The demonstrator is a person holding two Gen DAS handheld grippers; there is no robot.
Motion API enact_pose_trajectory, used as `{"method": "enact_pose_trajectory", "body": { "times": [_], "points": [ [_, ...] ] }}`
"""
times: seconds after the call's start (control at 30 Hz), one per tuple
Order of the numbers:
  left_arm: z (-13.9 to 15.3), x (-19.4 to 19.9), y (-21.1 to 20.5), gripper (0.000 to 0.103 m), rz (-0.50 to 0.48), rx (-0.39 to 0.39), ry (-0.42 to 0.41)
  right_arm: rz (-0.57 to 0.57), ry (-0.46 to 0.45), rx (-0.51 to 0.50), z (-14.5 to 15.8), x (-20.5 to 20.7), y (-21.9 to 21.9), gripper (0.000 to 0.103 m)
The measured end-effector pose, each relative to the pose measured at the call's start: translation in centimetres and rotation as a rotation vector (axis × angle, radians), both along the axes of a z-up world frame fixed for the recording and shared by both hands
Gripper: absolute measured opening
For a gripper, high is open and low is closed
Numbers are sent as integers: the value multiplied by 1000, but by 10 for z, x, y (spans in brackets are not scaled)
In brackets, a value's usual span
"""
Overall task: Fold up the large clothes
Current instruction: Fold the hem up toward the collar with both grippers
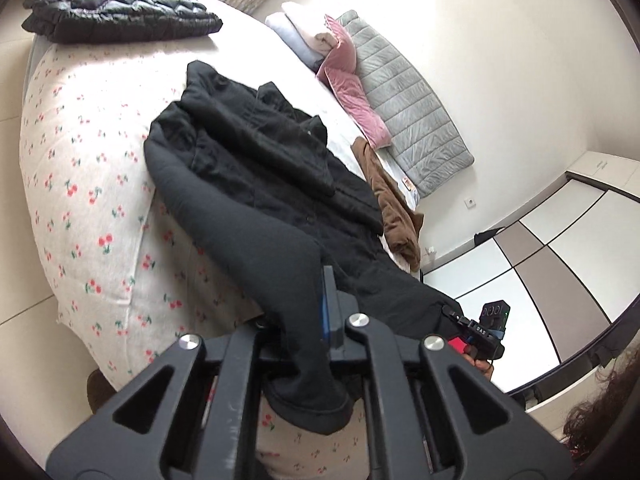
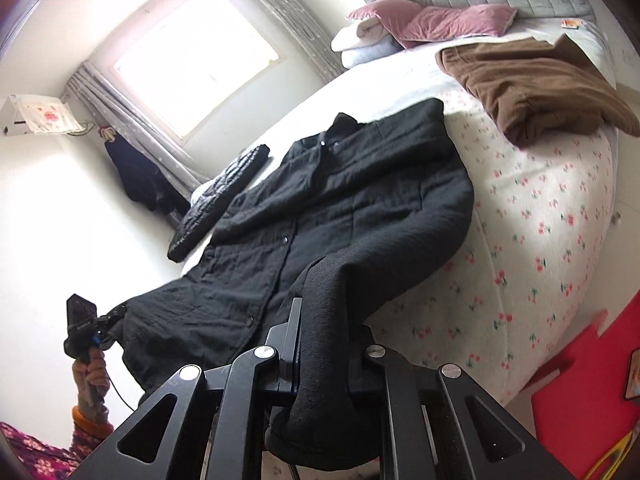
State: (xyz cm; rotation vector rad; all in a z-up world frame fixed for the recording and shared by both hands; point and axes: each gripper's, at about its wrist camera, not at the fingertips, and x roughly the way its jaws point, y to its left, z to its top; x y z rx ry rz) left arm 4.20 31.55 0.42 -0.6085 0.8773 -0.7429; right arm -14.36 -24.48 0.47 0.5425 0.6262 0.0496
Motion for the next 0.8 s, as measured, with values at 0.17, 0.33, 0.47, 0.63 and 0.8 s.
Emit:
{"method": "enact_pose_trajectory", "body": {
  "times": [0.17,0.33,0.47,0.63,0.8],
  "points": [
    [32,43,1,8,67,-16,-64,-42,-106,-3,29,23,-22,12],
    [60,94,-6,8,115,-19,-131,-71,-176,11,58,64,-56,12],
    [78,144,-24,8,132,21,-189,-85,-196,0,74,113,-78,12],
    [83,224,-55,8,162,64,-190,-115,-173,-6,77,191,-110,12],
    [60,309,-87,8,207,102,-160,-139,-123,14,56,272,-147,13]
  ]
}}
